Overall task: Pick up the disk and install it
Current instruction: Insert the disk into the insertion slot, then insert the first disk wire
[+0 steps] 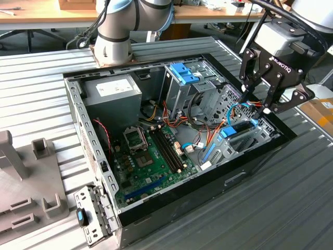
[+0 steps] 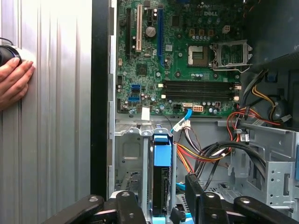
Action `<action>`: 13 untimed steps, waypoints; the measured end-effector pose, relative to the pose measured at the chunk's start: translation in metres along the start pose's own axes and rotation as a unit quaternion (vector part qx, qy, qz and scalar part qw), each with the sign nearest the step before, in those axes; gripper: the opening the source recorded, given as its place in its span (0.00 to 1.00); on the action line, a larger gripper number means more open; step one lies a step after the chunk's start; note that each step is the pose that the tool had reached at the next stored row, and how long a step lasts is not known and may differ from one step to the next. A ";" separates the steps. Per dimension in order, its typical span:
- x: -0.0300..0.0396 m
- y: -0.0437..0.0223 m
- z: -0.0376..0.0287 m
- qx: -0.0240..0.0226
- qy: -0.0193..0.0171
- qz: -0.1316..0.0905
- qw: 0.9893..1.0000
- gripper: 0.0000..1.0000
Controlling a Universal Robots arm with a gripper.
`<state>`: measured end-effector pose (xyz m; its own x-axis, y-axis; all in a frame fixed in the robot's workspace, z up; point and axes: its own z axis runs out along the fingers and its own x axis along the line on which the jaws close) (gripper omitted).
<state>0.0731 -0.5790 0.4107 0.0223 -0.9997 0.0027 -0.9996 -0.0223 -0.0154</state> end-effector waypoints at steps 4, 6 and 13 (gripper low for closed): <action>0.0010 0.0008 0.0000 0.000 0.000 0.000 1.000 0.50; 0.0021 0.0018 0.0000 0.000 0.000 0.000 1.000 0.50; 0.0034 0.0029 0.0000 0.000 0.000 0.000 1.000 0.50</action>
<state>0.0703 -0.5824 0.4106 0.0222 -0.9998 0.0026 -0.9996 -0.0222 -0.0155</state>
